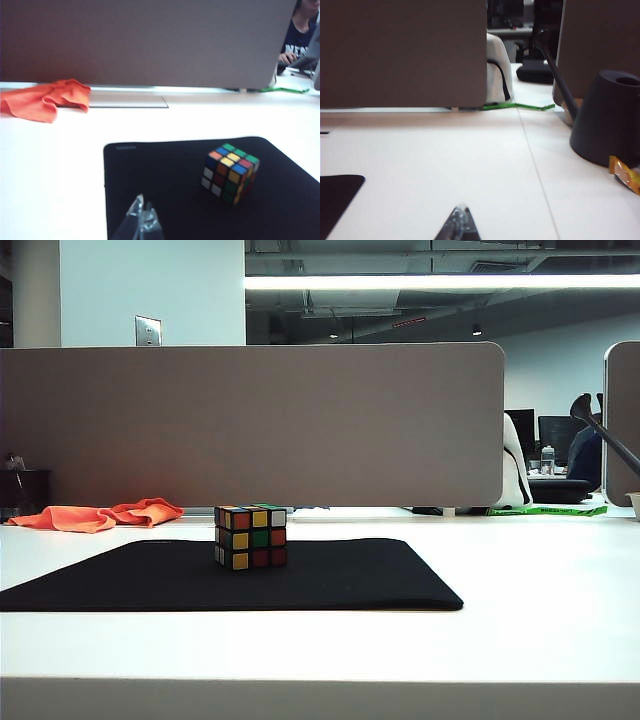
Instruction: Pick up the cube on the right side of the mouse pad, then place it in the center of the mouse pad.
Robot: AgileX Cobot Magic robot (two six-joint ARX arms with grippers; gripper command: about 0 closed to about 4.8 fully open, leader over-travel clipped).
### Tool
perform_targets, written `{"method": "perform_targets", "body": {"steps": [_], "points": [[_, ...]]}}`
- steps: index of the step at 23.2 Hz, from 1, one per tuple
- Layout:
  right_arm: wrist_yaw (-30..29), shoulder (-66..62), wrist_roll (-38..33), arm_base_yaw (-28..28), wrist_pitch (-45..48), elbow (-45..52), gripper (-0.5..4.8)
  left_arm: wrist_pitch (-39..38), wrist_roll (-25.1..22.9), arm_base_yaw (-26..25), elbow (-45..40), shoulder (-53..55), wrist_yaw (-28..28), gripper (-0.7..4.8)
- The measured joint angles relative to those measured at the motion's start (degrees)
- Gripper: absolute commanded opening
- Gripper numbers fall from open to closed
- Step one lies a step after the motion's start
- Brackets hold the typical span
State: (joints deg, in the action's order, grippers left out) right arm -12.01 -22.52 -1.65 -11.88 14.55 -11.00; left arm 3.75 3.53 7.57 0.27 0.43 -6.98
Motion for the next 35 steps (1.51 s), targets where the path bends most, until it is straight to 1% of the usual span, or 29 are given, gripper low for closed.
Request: {"method": "perform_targets", "body": {"steps": [2, 4, 7, 11, 12, 15, 20, 25, 27, 28, 30, 32, 35], "points": [[-0.1, 5.2, -3.3, 0.5, 0.2, 3.0, -0.06, 1.8, 0.0, 0.0, 0.0, 0.0, 0.8, -0.06], [-0.2, 6.8, -4.0, 0.9, 0.0, 4.1, -0.06, 2.7, 0.0, 0.0, 0.0, 0.0, 0.8, -0.06], [0.5, 9.5, -4.3, 3.0, -1.4, 6.1, -0.06, 2.9, 0.0, 0.0, 0.0, 0.0, 0.8, -0.06], [4.8, 9.6, -4.3, 7.8, -2.3, 7.7, -0.06, 2.9, 0.2, 0.0, 0.0, 0.0, 2.8, -0.06], [6.7, 9.6, -4.1, 9.7, -1.8, 8.1, -0.06, 3.0, 1.3, 0.0, 0.0, 0.0, 3.1, -0.06], [8.9, 9.6, -2.8, 11.2, -1.3, 9.3, -0.06, 3.9, 2.8, 0.0, 0.0, 0.0, 3.1, -0.06], [9.3, 9.6, -0.3, 10.7, -0.4, 10.1, -0.06, 5.4, 2.8, 0.0, 0.0, 0.0, 3.1, -0.06], [9.2, 9.6, 0.0, 8.9, -0.3, 10.3, -0.06, 5.4, 3.0, 0.0, 0.0, 0.0, 3.1, -0.06], [8.2, 9.6, 0.0, 7.4, -0.4, 10.5, -0.06, 5.4, 3.0, 0.0, 0.0, 0.0, 3.1, -0.06], [6.2, 9.6, 0.0, 6.8, -0.4, 10.5, -0.06, 5.4, 3.0, 0.0, 0.0, 0.0, 3.1, -0.06], [4.7, 9.6, 0.0, 6.7, -0.4, 10.6, -0.06, 5.4, 3.0, 0.0, 0.0, 0.0, 3.1, -0.06], [4.5, 10.5, 0.0, 6.8, -1.2, 10.6, -0.06, 5.4, 3.0, 0.0, 0.0, 0.0, 3.1, -0.06], [4.4, 16.5, 0.0, 6.8, -3.7, 10.6, -0.06, 5.4, 3.0, 0.0, 0.0, 0.0, 3.1, -0.06]]}}
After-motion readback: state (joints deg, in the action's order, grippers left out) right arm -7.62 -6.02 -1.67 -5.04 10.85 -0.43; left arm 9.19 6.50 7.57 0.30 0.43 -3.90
